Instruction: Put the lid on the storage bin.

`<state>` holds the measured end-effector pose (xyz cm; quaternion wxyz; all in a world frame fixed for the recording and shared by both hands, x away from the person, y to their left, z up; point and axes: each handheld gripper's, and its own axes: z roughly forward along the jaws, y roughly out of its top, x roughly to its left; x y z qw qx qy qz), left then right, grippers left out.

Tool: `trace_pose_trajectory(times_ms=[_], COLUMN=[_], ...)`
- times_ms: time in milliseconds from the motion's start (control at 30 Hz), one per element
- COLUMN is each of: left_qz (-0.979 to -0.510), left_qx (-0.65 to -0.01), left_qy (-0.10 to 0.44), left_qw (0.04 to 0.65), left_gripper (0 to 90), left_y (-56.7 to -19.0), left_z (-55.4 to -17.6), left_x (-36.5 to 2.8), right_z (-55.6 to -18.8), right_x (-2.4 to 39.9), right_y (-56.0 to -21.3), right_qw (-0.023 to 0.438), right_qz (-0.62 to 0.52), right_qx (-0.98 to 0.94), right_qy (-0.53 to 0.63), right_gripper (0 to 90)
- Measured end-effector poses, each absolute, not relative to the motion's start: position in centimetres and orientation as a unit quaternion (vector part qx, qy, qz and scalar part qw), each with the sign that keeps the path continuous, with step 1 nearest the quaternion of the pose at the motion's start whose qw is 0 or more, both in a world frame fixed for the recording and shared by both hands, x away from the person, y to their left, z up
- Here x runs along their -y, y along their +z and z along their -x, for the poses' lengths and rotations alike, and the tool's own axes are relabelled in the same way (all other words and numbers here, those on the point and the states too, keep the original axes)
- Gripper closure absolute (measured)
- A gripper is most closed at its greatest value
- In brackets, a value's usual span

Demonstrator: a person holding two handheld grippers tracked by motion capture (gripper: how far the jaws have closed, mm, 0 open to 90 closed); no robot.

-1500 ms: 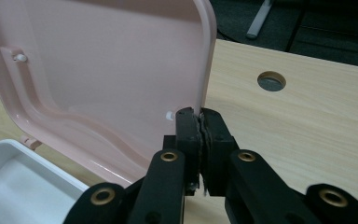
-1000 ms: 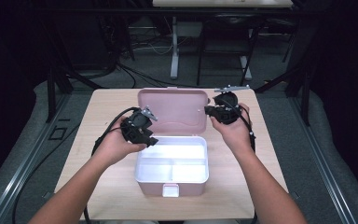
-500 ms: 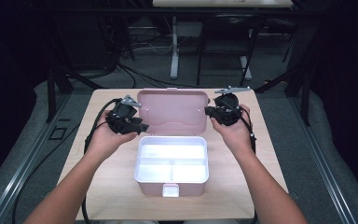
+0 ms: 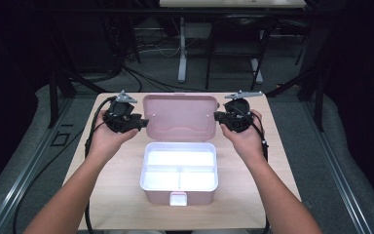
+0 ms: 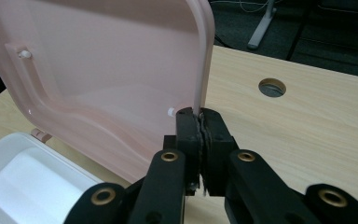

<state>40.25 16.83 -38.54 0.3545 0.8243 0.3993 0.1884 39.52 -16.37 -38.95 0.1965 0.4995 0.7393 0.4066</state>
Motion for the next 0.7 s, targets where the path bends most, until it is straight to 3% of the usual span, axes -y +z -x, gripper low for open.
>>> trace_pose_trajectory(times_ms=[200, 700], left_qz=[-0.81, -0.8], left_qx=[-0.41, -0.404], left_qy=[0.2, 0.238], left_qw=[0.37, 0.374], left_gripper=[63.3, 78.5], left_y=[-38.1, -37.2], left_z=[-41.0, -41.3], left_x=[-16.9, -15.8], right_z=[-39.4, -38.7], right_x=[16.5, 16.6], right_y=[-38.9, -38.9], right_qw=[0.191, 0.195], right_qz=[-0.494, -0.486], right_qx=[-0.744, -0.744], right_qy=[0.408, 0.414], right_gripper=[87.6, 87.6])
